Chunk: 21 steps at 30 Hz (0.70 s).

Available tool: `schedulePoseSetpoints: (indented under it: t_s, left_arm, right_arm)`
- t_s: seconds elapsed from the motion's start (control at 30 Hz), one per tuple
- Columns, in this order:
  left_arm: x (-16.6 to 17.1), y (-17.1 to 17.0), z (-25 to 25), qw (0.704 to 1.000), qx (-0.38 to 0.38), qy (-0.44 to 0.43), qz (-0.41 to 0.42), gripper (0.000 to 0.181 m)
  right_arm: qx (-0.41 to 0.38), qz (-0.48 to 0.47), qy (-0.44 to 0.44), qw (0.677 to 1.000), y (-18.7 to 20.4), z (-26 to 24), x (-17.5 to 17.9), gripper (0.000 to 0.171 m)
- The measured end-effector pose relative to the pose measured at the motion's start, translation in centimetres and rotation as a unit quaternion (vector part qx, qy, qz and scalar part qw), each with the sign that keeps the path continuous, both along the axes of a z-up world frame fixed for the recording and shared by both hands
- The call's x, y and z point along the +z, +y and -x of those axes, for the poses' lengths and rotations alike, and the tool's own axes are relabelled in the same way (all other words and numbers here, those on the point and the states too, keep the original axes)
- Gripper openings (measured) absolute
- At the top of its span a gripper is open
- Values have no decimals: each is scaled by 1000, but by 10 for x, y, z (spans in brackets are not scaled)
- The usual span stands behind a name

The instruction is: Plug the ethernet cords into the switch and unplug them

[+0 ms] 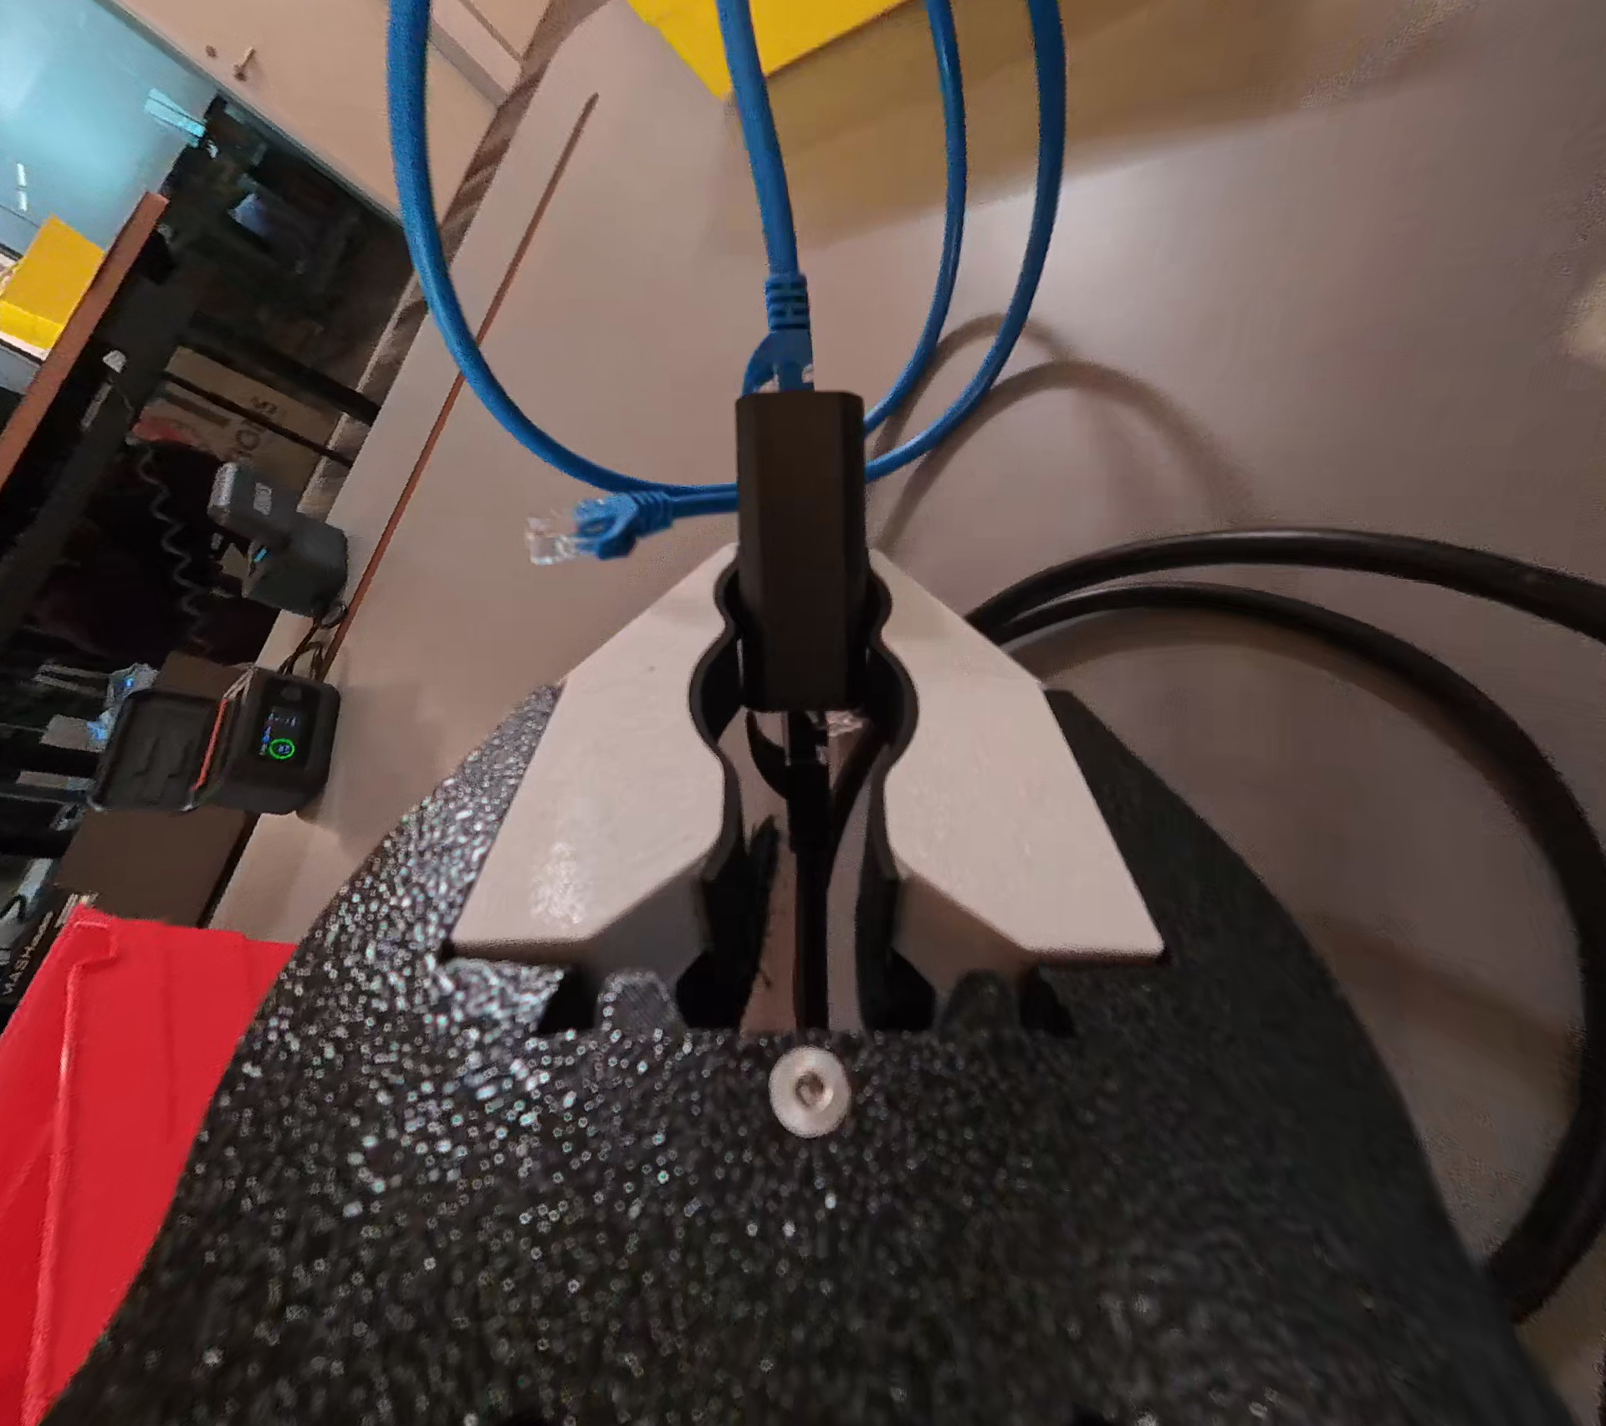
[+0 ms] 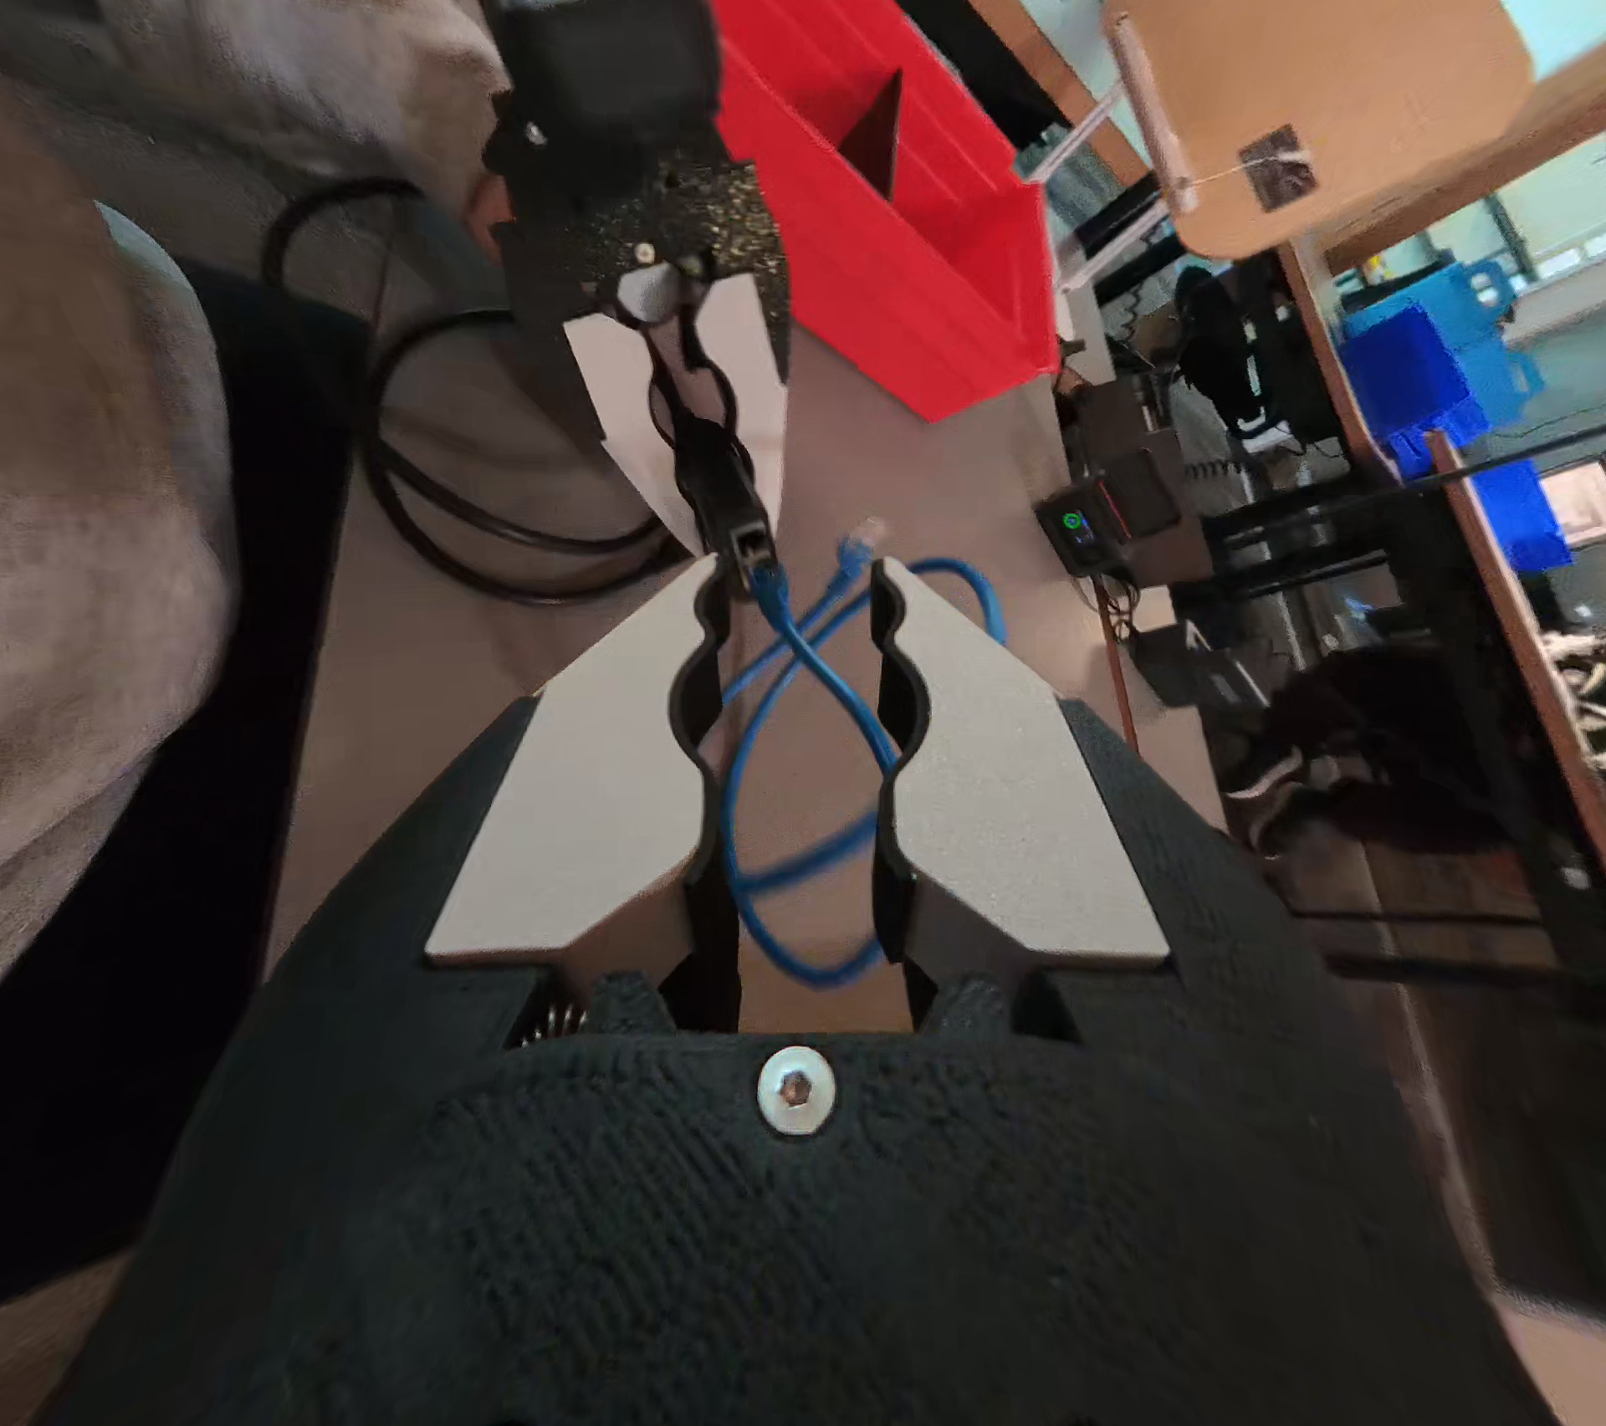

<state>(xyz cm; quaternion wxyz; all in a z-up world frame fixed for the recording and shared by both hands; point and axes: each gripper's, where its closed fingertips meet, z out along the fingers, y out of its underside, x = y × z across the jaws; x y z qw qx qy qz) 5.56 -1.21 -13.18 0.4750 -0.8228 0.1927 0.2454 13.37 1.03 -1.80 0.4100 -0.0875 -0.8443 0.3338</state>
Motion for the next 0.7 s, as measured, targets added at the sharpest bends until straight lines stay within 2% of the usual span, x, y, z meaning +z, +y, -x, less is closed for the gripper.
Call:
schedulePoseSetpoints:
  t_s: [0.03, 0.13, 0.2, 0.3, 0.53, 0.7]
  left_arm:
    - [-2, 0, -2, 1000, -2, 6, 9, 22]
    - [-5, 0, -9, 999, -11, 26, 34, 21]
    - [-8, -1, -13, 998, -20, 40, 51, 21]
    - [-15, -2, -12, 996, -19, 53, 72, 22]
    - [-24, -3, -12, 993, -23, 62, 96, 21]
    - [-24, -3, -12, 991, -26, 86, 98, 21]
  right_arm:
    - [-3, -18, 3, 1000, -12, 8, -16, 32]
    - [-51, -112, 18, 992, -14, 34, -69, 37]
    - [-85, -163, 49, 982, -6, 47, -89, 36]
    - [-93, -194, 64, 975, -3, 52, -103, 27]
    - [-85, -187, 56, 977, -5, 49, -111, 22]
    - [-81, -217, 71, 970, -6, 49, -116, 18]
